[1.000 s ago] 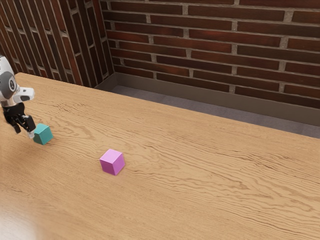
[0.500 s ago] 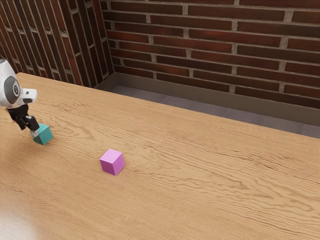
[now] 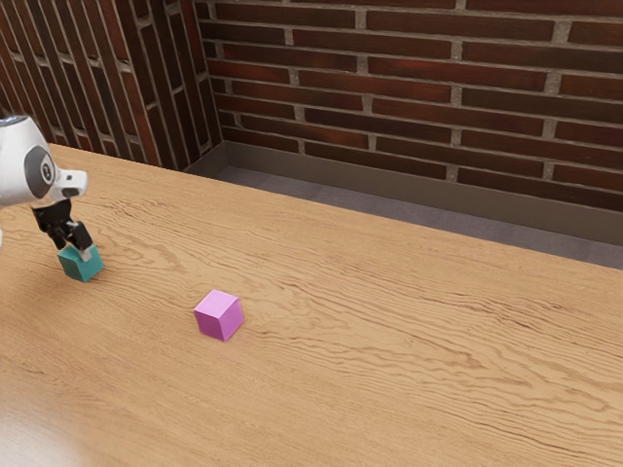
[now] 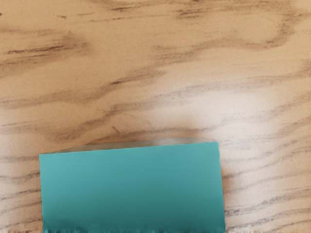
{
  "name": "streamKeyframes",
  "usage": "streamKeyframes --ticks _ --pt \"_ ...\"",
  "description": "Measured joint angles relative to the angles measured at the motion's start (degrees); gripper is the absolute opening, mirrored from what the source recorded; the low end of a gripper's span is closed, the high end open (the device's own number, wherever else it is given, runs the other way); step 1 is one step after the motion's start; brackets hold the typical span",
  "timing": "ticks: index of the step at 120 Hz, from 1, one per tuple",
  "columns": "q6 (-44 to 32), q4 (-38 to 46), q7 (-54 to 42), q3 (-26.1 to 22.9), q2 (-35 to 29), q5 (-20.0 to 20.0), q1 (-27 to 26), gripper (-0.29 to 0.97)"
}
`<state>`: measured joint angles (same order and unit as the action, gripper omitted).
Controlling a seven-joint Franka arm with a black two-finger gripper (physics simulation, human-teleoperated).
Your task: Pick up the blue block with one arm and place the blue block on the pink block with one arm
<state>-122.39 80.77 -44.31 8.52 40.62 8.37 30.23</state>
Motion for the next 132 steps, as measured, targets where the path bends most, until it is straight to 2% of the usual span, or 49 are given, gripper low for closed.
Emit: streamKeyframes --ticks 62,132 --pt "1.9 -1.0 6.8 0.3 2.3 -1.7 0.2 0.67" --pt "2.0 -4.8 5.5 -0.6 4.5 -3.1 0.3 0.63"
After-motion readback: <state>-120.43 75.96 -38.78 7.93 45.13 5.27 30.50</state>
